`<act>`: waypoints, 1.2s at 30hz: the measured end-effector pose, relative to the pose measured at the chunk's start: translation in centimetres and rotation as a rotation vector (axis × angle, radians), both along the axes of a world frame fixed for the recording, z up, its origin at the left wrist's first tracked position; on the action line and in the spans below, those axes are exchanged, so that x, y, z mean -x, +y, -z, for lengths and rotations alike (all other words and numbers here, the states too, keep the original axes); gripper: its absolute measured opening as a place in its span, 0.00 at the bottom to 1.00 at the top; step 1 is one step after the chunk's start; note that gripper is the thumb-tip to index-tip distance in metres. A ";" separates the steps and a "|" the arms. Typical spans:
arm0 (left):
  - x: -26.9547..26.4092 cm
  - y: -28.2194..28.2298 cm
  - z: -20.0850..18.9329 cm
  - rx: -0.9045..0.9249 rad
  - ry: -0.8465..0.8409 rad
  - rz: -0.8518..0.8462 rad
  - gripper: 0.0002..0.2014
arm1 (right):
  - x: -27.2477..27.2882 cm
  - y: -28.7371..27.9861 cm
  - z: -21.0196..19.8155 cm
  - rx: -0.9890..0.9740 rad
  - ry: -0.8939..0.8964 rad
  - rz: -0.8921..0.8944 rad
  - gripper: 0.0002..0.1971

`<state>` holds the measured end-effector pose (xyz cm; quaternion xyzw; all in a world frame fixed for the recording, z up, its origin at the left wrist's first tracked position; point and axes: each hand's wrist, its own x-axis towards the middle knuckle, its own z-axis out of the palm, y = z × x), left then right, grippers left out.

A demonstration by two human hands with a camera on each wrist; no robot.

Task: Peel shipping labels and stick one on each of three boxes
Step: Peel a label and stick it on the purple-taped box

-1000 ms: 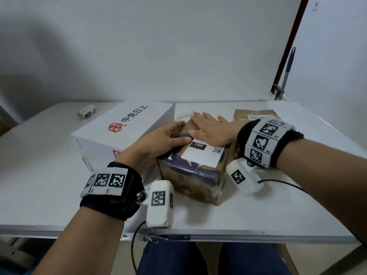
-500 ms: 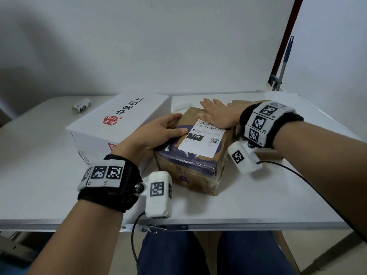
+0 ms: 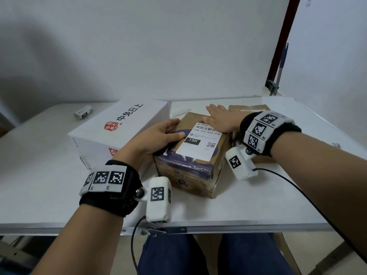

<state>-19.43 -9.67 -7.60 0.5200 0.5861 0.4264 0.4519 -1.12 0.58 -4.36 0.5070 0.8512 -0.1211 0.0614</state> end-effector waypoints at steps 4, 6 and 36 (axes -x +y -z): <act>-0.1 0.2 0.1 -0.022 0.018 -0.054 0.32 | -1.3 0.5 -0.1 -0.066 0.034 0.007 0.31; -0.4 0.7 0.4 -0.063 0.014 -0.140 0.32 | -1.4 0.0 -0.2 -0.076 0.094 -0.047 0.31; -2.1 3.0 0.1 -0.109 0.095 -0.151 0.24 | 0.3 -4.5 1.3 -0.114 -0.031 -0.085 0.31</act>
